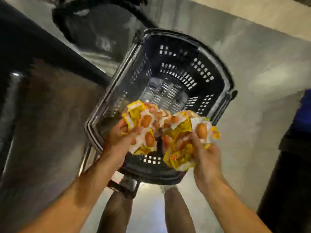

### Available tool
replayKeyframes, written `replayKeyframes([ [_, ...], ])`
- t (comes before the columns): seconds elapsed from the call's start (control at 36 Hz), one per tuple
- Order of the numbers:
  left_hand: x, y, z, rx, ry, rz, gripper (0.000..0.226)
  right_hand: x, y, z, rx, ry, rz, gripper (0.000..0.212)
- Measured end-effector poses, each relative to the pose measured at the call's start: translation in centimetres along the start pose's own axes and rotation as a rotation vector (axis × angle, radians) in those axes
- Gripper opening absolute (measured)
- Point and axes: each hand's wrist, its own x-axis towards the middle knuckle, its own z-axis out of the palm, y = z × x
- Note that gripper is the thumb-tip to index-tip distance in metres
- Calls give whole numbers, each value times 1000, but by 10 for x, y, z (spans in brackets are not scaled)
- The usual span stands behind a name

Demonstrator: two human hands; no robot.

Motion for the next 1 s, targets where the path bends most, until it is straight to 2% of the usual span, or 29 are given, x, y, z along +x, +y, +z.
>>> replayKeyframes([
  [0.08,42,-20,3,12,15,1,26,40,26,28,19,60,33,10],
  [0.19,91,-34,12,35,-9,8,27,86,50,61,26,85,94,10],
  [0.33,140,-39,32,10,-89,54,22,136,65,93,60,98,82,10],
  [0.5,197,-62,52,57,-16,58,19,187,81,124,45,161,45,9],
  [0.67,231,-111,46,210,60,45,28,235,128,136,-188,199,59,36],
  [0.78,234,-130,45,275,105,123,38,246,149,133,-320,252,93,42],
  [1.0,201,-115,38,370,62,110,45,209,136,106,-274,54,69,42],
])
